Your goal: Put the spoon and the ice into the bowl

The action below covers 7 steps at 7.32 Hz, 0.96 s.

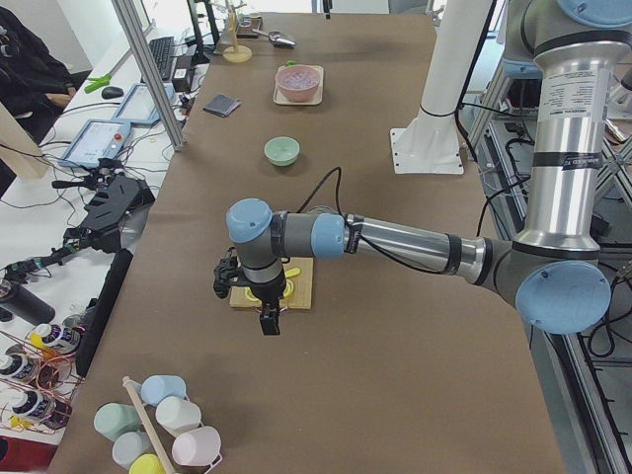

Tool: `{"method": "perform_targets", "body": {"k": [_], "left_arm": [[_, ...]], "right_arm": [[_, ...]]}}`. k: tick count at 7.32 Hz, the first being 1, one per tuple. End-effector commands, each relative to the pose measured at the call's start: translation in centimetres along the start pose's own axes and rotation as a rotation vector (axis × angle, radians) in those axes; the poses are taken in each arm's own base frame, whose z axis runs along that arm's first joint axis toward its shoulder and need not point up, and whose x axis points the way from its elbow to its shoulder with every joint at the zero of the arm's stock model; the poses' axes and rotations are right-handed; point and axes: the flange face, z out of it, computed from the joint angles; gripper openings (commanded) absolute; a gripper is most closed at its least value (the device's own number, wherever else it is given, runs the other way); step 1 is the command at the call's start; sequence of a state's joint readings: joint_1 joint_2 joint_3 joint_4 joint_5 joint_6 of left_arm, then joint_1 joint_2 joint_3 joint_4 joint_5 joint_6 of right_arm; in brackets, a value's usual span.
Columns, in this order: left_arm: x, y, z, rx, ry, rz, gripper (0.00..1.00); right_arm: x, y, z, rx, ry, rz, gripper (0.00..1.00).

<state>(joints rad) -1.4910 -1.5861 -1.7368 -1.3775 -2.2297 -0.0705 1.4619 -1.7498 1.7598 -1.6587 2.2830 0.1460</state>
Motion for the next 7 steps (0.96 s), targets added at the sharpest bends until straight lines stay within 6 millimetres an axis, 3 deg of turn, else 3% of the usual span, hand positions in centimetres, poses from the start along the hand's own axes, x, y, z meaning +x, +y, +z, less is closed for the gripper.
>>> {"method": "perform_targets", "body": {"k": [1,7], "left_arm": [[0.24,-0.06,-0.3,0.007,0.001,0.005,0.98],[0.92,-0.54,-0.63,0.021,0.002,0.026,0.98]], "right_arm": [[-0.17,-0.17,-0.09,0.002,-0.008,-0.002,1.0],[-0.95,-1.05,-0.82,0.018,-0.01,-0.011,1.0]]}}
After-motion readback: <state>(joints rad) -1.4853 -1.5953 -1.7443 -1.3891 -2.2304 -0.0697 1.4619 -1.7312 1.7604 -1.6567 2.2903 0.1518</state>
